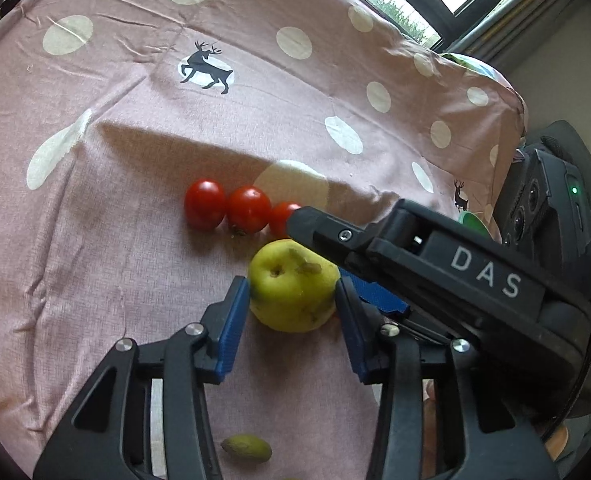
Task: Organize fruits
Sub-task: 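Close the right tool around the yellow-green pear, then lift the pear with the right tool and carry it over the green bowl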
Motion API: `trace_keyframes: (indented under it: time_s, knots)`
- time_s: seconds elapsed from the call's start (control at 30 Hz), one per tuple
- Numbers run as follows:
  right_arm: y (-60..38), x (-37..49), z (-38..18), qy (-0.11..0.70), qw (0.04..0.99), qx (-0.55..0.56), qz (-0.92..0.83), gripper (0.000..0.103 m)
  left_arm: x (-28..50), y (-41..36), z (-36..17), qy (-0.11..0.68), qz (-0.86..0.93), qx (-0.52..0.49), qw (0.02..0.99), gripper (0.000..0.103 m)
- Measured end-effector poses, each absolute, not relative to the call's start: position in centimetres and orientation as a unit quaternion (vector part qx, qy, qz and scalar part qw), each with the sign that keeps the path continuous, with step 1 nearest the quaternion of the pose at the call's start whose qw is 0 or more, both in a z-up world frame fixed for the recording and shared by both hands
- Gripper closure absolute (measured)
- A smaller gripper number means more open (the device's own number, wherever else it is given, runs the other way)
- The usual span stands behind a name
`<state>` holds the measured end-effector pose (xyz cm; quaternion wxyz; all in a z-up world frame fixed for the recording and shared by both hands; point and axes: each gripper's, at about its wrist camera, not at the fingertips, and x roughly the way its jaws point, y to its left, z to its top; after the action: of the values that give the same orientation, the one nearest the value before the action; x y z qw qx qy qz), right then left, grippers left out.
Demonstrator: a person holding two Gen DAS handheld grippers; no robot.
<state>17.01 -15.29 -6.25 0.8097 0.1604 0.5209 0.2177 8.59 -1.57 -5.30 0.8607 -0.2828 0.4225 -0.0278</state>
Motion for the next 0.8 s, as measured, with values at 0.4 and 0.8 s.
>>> trace_keyframes:
  time_s: [0.4, 0.8]
  knots:
    - [-14.3, 15.6, -6.0, 0.531, 0.805, 0.137, 0.226, 0.040, 6.7, -1.4, -4.7, 0.432, -0.013, -0.270, 0.861, 0.061]
    - [-12.8, 13.1, -6.3, 0.550, 0.784, 0.125, 0.258, 0.040, 4.7, -0.1, -4.9, 0.447, -0.009, -0.264, 0.855, 0.060]
